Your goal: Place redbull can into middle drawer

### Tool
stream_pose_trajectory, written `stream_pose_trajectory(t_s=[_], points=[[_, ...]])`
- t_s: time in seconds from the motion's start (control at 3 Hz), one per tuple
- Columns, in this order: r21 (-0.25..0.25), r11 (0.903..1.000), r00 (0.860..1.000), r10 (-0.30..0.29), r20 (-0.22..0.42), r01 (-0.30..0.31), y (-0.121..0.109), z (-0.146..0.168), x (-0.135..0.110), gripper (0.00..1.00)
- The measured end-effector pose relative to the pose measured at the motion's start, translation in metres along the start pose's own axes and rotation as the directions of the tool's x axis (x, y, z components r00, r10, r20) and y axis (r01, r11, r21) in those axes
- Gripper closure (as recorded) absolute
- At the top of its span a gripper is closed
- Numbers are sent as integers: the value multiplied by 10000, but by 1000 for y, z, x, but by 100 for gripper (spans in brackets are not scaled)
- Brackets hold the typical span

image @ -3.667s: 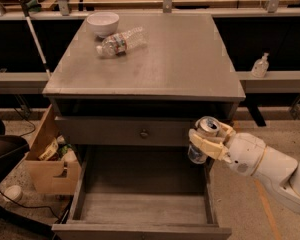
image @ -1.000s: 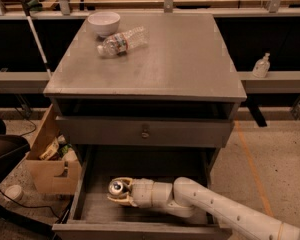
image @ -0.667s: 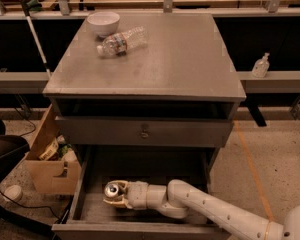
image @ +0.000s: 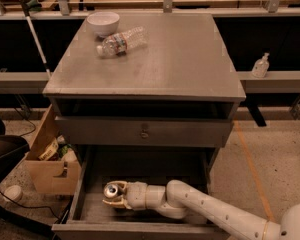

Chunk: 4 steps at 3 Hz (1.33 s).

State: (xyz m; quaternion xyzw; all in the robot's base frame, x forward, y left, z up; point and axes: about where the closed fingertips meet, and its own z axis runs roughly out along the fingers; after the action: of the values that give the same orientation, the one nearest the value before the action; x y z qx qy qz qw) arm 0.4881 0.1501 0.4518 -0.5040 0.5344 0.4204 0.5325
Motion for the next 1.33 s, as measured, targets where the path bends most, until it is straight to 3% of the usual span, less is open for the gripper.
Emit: stream_pose_trajectory(t_s=[1.0, 1.33], points=[[-86, 10000, 10000, 7, 47, -6, 3, 4, -2, 16], [-115, 9999, 10000, 9, 64, -8, 4, 6, -2, 0]])
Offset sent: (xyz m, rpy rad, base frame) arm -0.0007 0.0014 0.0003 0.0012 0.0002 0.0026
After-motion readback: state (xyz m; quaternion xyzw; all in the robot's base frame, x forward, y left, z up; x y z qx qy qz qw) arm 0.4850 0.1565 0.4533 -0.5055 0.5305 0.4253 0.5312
